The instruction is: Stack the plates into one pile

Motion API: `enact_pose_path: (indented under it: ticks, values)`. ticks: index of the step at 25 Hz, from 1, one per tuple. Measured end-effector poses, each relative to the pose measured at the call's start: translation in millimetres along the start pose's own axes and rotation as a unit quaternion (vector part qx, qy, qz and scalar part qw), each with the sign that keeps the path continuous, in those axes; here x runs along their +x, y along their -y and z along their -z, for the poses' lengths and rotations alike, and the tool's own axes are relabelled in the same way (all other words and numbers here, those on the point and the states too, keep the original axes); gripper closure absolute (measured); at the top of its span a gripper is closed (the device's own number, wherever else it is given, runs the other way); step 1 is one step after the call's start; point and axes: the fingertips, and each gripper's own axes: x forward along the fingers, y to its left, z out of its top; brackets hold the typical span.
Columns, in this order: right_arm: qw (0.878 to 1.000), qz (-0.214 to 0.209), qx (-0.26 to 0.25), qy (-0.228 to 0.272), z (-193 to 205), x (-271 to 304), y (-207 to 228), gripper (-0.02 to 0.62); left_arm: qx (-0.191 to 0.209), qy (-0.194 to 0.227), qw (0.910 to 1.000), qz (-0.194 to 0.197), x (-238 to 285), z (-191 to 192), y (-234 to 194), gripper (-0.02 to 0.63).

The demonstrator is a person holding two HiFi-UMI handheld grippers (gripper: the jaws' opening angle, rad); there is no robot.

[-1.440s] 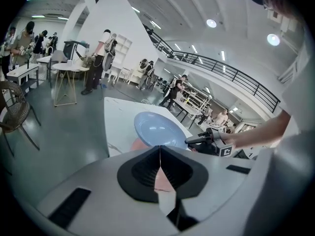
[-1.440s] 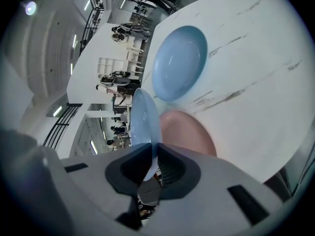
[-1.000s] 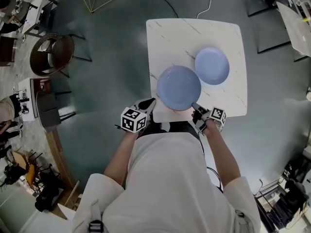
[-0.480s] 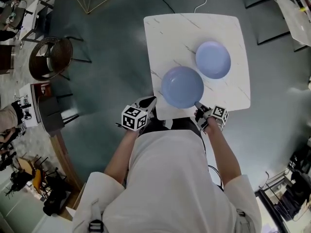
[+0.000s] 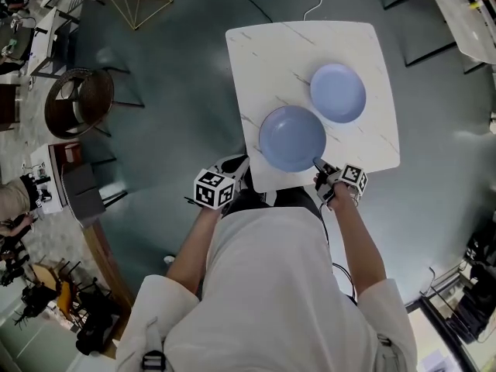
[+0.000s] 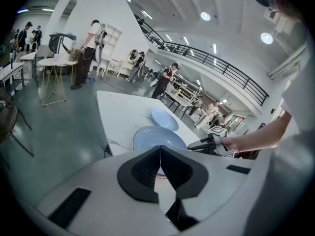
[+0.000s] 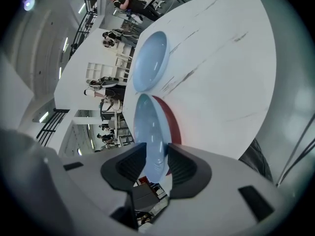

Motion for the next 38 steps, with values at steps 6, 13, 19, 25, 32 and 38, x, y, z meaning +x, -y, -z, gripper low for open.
enact_pose_path:
  ticks: [6,13,19,25,32,38]
  values:
    - [1.000,-0.003,0.006,0.026,-3,-18,-2,0.465,0.015,-0.004,0.9998,0.014,-5,-2,2,0.592]
    - [0.998,-0.027,0.016,0.057,1,-34,-8,0.465,0.030,-0.009,0.9992,0.025,-11,-6,1,0.592]
    - [0.997,-0.046,0.006,0.065,-4,-38,-17,0.487,0.047,-0.019,0.9979,0.040,-1,-12,10,0.592]
    - [0.997,-0.029,-0.037,0.059,-10,-40,-24,0.525,0.052,-0.027,0.9971,0.048,7,-25,21,0.592]
    - [0.995,-0.006,-0.093,0.030,-31,-37,-28,0.533,0.058,-0.036,0.9965,0.047,36,-41,30,0.592]
    - [0.986,0.023,-0.162,-0.025,-41,-31,-30,0.532,0.057,-0.040,0.9964,0.048,64,-55,46,0.592]
